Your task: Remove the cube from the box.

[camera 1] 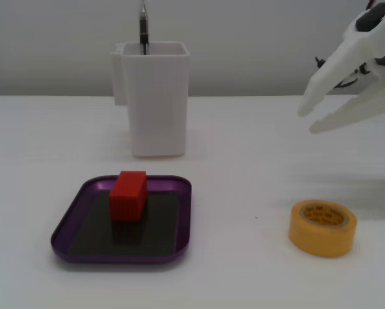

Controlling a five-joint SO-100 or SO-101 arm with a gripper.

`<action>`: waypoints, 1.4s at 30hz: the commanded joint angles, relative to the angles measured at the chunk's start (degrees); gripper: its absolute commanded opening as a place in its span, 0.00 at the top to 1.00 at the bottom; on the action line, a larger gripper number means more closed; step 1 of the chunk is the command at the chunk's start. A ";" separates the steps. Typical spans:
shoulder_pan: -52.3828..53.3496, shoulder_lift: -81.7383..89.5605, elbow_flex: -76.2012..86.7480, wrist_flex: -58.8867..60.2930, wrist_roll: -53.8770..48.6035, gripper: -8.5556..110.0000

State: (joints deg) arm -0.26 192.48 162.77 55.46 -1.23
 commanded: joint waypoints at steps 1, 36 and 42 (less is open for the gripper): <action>-0.35 -0.44 -2.99 -1.41 -0.35 0.90; -5.19 -129.46 -98.96 -4.48 2.99 0.74; -3.52 -134.65 -100.72 -4.57 2.81 0.75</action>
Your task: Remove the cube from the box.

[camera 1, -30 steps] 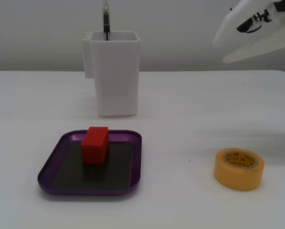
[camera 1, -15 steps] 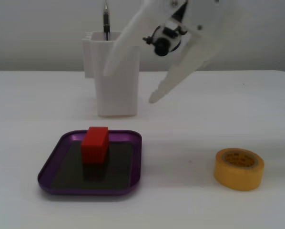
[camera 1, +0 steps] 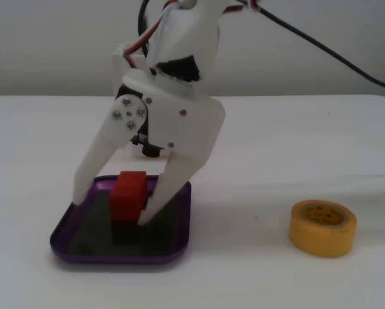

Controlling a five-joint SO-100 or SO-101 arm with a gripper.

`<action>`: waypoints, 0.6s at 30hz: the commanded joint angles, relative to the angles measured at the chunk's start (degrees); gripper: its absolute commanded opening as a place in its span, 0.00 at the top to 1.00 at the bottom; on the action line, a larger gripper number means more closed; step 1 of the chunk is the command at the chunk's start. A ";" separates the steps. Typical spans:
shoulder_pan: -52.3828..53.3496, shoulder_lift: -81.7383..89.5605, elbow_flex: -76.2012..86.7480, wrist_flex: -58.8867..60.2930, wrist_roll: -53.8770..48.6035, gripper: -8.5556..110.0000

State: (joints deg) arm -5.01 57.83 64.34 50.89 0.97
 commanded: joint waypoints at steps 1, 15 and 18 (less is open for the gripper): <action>1.67 -0.26 -2.29 0.00 0.53 0.75; 5.01 0.18 -2.20 4.48 -1.49 0.74; 5.10 -0.18 -2.20 4.48 -1.49 0.74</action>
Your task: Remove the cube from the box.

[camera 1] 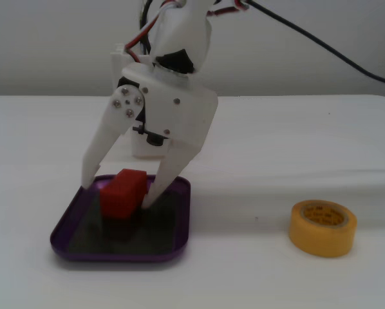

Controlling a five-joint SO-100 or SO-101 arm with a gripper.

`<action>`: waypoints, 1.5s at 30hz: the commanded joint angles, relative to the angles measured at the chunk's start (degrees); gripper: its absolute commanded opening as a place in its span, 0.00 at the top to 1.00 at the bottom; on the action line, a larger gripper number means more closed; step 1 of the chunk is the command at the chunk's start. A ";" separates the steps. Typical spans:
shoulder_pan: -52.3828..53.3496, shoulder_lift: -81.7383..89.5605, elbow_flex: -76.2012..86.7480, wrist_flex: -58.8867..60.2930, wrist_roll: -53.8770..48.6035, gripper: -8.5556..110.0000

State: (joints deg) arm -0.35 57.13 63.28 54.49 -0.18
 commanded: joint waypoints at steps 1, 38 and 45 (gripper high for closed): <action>0.44 0.26 -1.05 0.88 -0.35 0.74; -3.25 34.72 -11.60 34.54 -0.35 0.93; -1.49 46.14 10.11 34.54 -8.44 0.93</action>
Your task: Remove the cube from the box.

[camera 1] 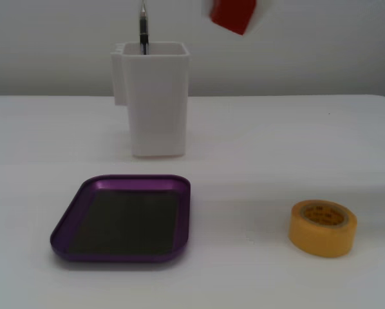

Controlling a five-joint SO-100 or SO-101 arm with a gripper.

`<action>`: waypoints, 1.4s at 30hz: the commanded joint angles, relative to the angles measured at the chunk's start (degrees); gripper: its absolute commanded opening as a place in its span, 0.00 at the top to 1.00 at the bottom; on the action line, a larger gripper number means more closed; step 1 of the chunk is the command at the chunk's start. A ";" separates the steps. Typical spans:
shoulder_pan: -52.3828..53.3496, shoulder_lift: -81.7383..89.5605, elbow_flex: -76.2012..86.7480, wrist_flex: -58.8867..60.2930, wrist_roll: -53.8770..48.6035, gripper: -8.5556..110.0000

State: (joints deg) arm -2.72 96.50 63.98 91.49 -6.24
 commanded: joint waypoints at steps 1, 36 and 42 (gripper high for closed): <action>2.02 8.70 14.59 -5.80 -2.46 0.93; 10.20 32.43 84.37 -58.10 -16.79 0.84; 10.37 32.78 84.20 -57.74 -16.70 0.80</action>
State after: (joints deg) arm 7.47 127.62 148.97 33.93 -23.20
